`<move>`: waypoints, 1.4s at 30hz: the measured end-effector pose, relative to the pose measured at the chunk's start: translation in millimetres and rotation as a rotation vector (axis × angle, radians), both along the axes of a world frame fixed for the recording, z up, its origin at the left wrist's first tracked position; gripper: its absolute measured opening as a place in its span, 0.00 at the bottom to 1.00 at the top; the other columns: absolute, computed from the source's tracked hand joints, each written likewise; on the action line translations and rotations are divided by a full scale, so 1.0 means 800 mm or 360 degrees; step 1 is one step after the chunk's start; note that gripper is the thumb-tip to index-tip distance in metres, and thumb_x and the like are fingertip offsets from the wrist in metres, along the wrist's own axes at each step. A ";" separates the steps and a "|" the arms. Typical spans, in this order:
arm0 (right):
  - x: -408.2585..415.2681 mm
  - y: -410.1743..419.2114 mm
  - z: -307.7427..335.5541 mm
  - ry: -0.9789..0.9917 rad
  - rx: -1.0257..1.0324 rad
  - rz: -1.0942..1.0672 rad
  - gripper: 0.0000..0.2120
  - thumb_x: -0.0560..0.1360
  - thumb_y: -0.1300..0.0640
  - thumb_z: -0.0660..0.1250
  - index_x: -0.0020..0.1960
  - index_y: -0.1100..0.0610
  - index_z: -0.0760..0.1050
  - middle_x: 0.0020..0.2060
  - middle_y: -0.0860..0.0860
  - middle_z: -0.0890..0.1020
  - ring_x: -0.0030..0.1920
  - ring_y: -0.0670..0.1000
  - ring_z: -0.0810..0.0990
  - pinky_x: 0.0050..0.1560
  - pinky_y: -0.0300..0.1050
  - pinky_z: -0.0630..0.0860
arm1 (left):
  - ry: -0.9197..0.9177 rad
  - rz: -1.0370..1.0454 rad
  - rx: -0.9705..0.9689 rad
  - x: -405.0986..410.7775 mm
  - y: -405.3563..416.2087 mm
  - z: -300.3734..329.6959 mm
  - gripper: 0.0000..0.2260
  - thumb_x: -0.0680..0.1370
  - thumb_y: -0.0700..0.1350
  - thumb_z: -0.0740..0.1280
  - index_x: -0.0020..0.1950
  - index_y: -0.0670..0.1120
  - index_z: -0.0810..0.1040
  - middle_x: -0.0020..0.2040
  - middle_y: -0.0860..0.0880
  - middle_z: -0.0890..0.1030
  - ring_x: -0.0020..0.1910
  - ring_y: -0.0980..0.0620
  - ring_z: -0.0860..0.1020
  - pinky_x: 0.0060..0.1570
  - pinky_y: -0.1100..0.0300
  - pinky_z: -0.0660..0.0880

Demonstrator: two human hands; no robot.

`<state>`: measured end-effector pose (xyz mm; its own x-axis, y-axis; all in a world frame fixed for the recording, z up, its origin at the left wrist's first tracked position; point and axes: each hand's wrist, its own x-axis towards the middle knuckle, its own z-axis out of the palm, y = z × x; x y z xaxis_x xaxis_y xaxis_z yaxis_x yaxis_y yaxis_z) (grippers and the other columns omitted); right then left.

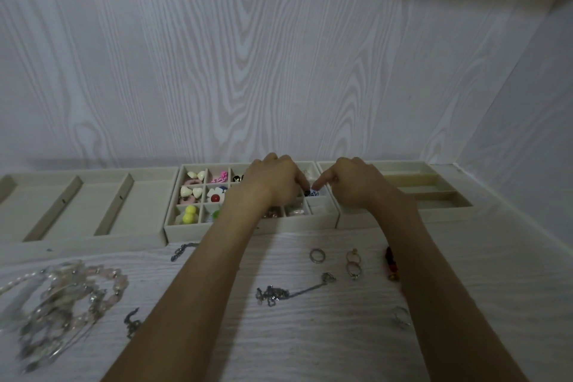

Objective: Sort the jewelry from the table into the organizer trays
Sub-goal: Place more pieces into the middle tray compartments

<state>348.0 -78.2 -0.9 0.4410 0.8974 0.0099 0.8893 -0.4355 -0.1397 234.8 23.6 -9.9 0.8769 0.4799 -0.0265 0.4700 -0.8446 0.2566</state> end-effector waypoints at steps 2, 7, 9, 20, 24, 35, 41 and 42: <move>0.000 -0.001 0.003 -0.0014 0.0041 -0.0008 0.20 0.76 0.66 0.57 0.55 0.46 0.81 0.58 0.53 0.80 0.57 0.55 0.75 0.54 0.48 0.70 | 0.0007 0.0002 0.0002 0.000 -0.001 0.000 0.17 0.79 0.41 0.58 0.62 0.57 0.78 0.68 0.49 0.69 0.66 0.46 0.64 0.62 0.52 0.62; -0.002 -0.001 0.000 0.0017 -0.0010 0.0010 0.19 0.77 0.65 0.57 0.57 0.47 0.80 0.61 0.53 0.78 0.59 0.56 0.73 0.55 0.48 0.69 | 0.0022 -0.0018 -0.0002 -0.002 0.002 -0.001 0.19 0.79 0.40 0.58 0.64 0.57 0.76 0.69 0.48 0.69 0.66 0.45 0.64 0.63 0.52 0.63; -0.004 -0.002 0.006 0.0038 0.0145 -0.0005 0.19 0.76 0.65 0.58 0.55 0.47 0.81 0.58 0.54 0.79 0.57 0.55 0.74 0.53 0.46 0.68 | -0.0010 -0.0017 -0.0063 -0.003 0.007 0.000 0.19 0.79 0.39 0.57 0.64 0.57 0.76 0.67 0.48 0.71 0.65 0.45 0.66 0.64 0.52 0.65; -0.049 -0.057 0.052 0.0359 0.0400 0.0153 0.13 0.79 0.59 0.60 0.53 0.48 0.81 0.57 0.49 0.80 0.45 0.48 0.78 0.49 0.42 0.73 | -0.0206 -0.0026 -0.0419 -0.132 0.007 0.052 0.12 0.80 0.50 0.62 0.61 0.55 0.79 0.61 0.55 0.79 0.57 0.54 0.77 0.61 0.51 0.73; -0.101 -0.067 0.045 0.0385 0.0187 0.0329 0.11 0.78 0.57 0.62 0.53 0.46 0.81 0.56 0.47 0.82 0.50 0.45 0.78 0.54 0.44 0.75 | -0.0370 0.0102 -0.0414 -0.225 0.006 0.043 0.10 0.80 0.48 0.63 0.57 0.56 0.81 0.56 0.58 0.81 0.52 0.58 0.79 0.58 0.52 0.75; -0.213 -0.070 0.014 0.0417 0.0130 0.0492 0.09 0.77 0.53 0.65 0.54 0.47 0.81 0.46 0.40 0.79 0.41 0.38 0.74 0.46 0.41 0.73 | -0.0915 0.0290 -0.0471 -0.286 -0.034 -0.021 0.07 0.78 0.50 0.66 0.53 0.57 0.81 0.48 0.61 0.81 0.48 0.61 0.78 0.48 0.58 0.76; -0.240 -0.085 -0.018 0.0386 0.0091 0.0559 0.13 0.68 0.44 0.73 0.51 0.45 0.80 0.48 0.43 0.80 0.45 0.40 0.72 0.44 0.37 0.70 | -0.0630 0.0006 -0.0634 -0.285 -0.036 -0.038 0.12 0.78 0.42 0.64 0.52 0.57 0.83 0.50 0.62 0.82 0.49 0.62 0.78 0.51 0.61 0.75; -0.243 -0.085 -0.023 0.0356 0.0084 0.0546 0.14 0.68 0.43 0.73 0.52 0.45 0.80 0.48 0.43 0.79 0.45 0.41 0.72 0.44 0.37 0.70 | -0.0591 -0.0022 -0.0673 -0.286 -0.037 -0.039 0.13 0.78 0.40 0.63 0.52 0.56 0.83 0.51 0.61 0.82 0.50 0.62 0.78 0.51 0.61 0.75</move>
<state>153.4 -146.3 -19.0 0.1129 0.9936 -0.0024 0.9268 -0.1062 -0.3603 6.2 -5.8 -40.7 0.8702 0.4830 0.0977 0.2731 -0.6378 0.7201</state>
